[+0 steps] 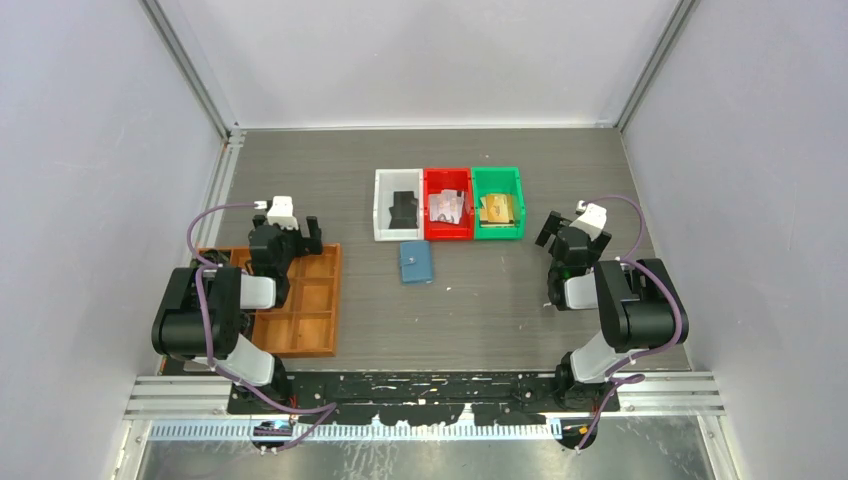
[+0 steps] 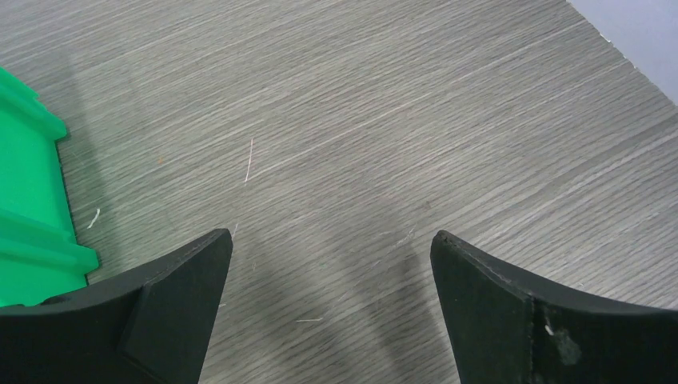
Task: Take the credit cards out of the card holder
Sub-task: Pick up the object from the center of the board, then open the card holder.
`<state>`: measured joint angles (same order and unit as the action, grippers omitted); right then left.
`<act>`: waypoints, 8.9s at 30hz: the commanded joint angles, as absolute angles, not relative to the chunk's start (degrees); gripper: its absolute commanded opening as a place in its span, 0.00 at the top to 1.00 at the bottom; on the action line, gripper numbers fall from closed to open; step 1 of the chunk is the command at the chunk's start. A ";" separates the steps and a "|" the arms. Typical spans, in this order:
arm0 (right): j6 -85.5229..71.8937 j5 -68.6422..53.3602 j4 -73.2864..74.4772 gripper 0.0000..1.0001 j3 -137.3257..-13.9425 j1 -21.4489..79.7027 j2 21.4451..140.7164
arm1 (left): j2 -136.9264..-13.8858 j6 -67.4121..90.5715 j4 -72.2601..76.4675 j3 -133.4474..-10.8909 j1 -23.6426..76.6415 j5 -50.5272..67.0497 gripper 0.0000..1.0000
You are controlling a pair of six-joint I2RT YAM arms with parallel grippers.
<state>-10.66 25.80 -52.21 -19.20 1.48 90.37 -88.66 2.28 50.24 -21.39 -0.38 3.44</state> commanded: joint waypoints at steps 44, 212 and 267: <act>-35.92 20.89 22.31 0.00 -56.44 30.38 71.11 | -66.19 -3.01 -53.74 -68.23 -1.86 8.83 0.02; -31.66 -24.90 17.64 0.99 -83.61 54.93 77.53 | -44.95 10.44 -56.01 -78.28 -0.83 43.38 0.00; -44.41 -10.46 30.16 0.99 -106.74 66.20 99.67 | -41.90 -15.68 -49.57 -62.53 9.53 28.39 0.58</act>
<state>-39.75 -1.19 39.27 -106.15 65.71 100.99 -42.48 -11.70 -54.76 -63.35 7.44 31.48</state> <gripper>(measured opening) 0.280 0.425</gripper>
